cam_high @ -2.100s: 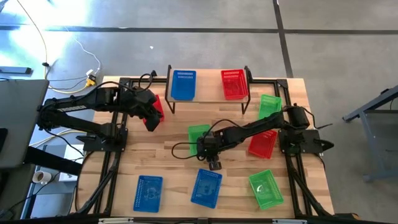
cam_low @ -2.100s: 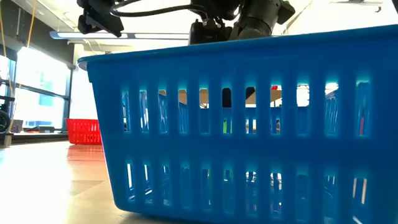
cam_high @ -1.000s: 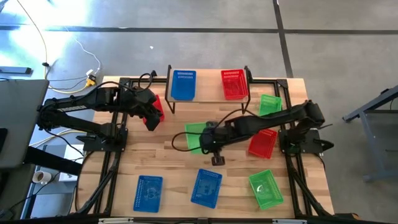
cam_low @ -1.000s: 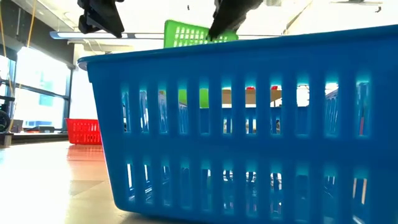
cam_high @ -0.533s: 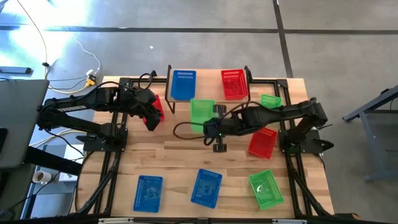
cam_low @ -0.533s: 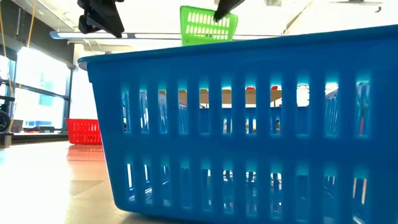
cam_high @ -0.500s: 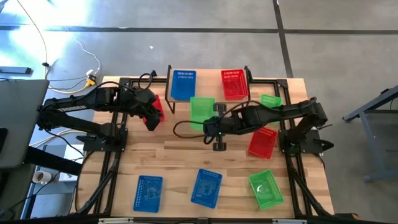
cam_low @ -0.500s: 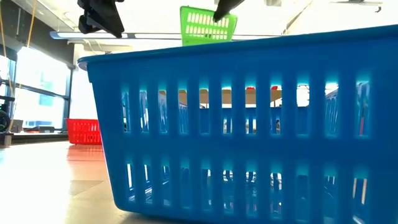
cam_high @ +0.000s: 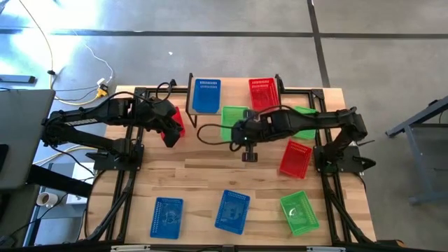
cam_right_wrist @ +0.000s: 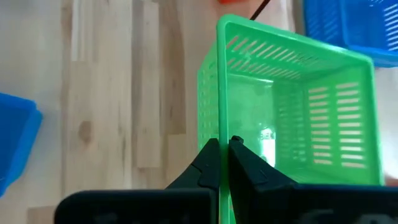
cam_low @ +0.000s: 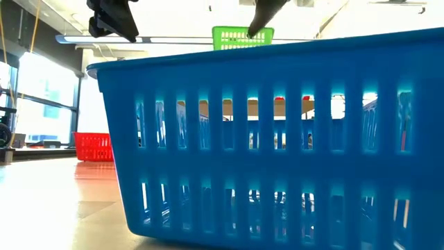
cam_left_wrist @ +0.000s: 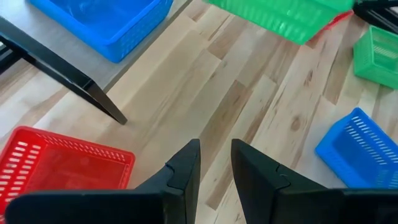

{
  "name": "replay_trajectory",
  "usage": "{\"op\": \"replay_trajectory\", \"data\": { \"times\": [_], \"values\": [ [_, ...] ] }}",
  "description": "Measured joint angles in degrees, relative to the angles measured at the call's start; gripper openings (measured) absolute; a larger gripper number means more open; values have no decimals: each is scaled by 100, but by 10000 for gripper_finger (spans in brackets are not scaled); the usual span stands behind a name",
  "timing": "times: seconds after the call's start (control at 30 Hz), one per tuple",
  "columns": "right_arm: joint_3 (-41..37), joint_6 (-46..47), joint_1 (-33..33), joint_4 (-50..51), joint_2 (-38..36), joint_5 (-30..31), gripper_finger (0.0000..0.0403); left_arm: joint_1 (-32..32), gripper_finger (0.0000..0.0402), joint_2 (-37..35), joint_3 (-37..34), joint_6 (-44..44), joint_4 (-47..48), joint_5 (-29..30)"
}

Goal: Stack baskets on shelf by color
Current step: Put the middle green bin on the shelf

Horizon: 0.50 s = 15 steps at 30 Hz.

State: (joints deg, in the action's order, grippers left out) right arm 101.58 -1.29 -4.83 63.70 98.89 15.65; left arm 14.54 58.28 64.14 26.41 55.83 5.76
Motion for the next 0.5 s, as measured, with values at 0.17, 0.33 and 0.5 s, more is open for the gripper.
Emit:
{"op": "replay_trajectory", "data": {
  "times": [0.17,0.33,0.5],
  "values": [
    [0,-28,285,-5,13,-526,0,6,83,0,0,-70,-1,0],
    [0,-161,485,-6,20,-544,0,5,83,0,0,-68,-1,0],
    [0,-366,698,-23,22,-740,0,6,83,0,0,-70,0,0]
  ]
}}
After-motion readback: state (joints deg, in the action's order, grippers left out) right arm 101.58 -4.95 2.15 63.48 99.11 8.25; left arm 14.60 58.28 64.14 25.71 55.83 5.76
